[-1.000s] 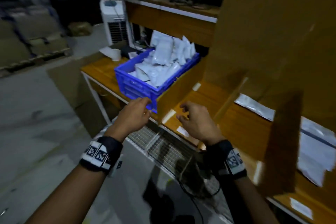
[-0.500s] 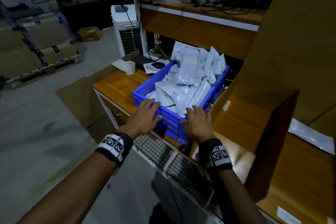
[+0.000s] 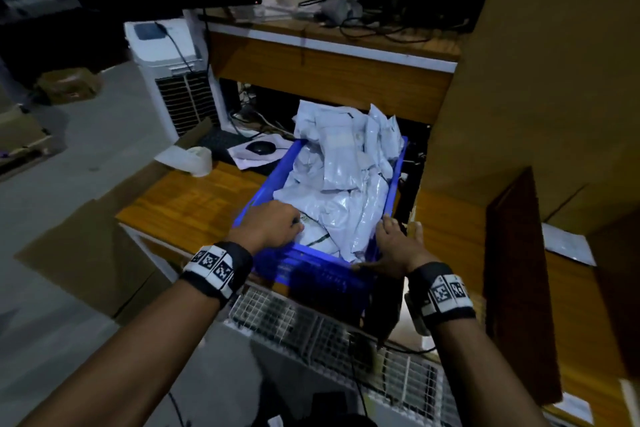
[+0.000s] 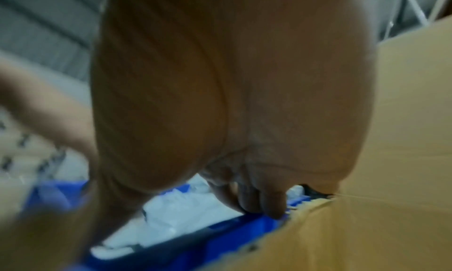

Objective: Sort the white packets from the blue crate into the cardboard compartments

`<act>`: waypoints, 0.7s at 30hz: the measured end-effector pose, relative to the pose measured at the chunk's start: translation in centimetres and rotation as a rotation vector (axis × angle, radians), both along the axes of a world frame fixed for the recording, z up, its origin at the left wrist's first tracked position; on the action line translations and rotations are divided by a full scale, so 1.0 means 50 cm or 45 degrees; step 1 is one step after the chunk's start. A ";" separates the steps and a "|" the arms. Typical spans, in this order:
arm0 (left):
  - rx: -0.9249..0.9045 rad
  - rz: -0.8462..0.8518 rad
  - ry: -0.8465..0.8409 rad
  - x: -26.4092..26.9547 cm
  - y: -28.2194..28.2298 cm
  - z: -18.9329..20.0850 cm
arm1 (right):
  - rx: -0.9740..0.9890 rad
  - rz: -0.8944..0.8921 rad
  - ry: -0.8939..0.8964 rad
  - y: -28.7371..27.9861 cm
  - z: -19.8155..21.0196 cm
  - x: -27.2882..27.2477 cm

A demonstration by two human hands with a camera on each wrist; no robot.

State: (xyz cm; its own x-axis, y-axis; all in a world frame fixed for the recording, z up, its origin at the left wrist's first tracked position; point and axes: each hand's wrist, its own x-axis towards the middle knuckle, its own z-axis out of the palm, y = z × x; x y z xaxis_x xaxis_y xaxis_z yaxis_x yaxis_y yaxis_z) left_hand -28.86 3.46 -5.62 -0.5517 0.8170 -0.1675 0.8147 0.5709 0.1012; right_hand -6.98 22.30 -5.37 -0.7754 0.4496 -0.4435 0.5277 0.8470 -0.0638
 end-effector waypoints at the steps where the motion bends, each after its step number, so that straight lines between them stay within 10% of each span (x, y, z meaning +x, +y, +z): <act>1: 0.005 -0.007 -0.039 -0.014 0.015 0.002 | -0.005 -0.012 -0.017 0.000 0.001 -0.002; 21: 0.762 0.530 -1.215 -0.104 0.289 0.003 | 0.001 -0.166 -0.216 -0.002 0.019 -0.031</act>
State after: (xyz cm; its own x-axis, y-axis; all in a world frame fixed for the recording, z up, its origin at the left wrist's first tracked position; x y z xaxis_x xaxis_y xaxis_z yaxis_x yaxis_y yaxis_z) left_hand -34.06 17.89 -5.48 -0.6521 0.6932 -0.3070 0.0312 0.4291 0.9027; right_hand -8.52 22.19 -4.44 -0.6252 0.5413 -0.5622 0.6357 0.7711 0.0356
